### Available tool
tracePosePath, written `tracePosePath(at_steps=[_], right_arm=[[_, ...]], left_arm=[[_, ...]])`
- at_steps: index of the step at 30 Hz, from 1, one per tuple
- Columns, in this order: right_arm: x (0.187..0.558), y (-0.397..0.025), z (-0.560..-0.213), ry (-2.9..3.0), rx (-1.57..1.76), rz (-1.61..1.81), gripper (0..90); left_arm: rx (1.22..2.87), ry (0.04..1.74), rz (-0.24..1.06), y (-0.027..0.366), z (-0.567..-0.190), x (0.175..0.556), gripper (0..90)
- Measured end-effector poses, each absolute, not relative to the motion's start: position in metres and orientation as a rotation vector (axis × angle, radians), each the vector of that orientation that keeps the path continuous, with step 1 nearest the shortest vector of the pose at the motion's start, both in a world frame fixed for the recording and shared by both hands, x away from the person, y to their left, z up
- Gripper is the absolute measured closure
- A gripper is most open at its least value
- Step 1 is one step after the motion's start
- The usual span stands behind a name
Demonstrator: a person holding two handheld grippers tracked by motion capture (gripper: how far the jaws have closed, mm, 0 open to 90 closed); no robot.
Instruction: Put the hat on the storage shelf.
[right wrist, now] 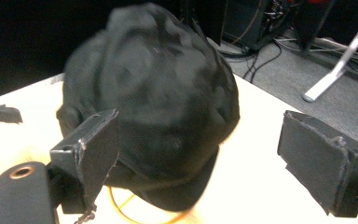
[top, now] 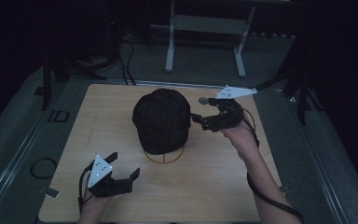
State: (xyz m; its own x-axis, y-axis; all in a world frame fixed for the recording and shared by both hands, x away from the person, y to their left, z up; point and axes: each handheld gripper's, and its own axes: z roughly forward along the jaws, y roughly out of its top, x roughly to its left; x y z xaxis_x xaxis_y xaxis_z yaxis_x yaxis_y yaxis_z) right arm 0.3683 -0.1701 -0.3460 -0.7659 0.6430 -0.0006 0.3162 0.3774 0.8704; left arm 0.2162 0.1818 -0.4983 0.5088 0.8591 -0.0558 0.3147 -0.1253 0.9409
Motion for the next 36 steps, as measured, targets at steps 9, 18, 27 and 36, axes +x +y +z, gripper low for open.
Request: tracePosePath(at_steps=[9,18,27,36], right_arm=[[0.366,-0.196,-0.372,2.263,0.912,1.319,13.0],[0.362,-0.222,-0.407,2.217,0.982,1.265,13.0],[0.356,-0.244,-0.440,2.182,1.013,1.226,13.0],[0.348,-0.266,-0.480,2.148,1.091,1.221,13.0]], left_arm=[[1.685,1.024,0.659,0.185,-0.502,0.218,3.7],[1.689,1.041,0.665,0.187,-0.505,0.219,3.2],[1.712,1.046,0.659,0.187,-0.509,0.221,3.2],[1.722,1.050,0.661,0.186,-0.511,0.221,3.2]])
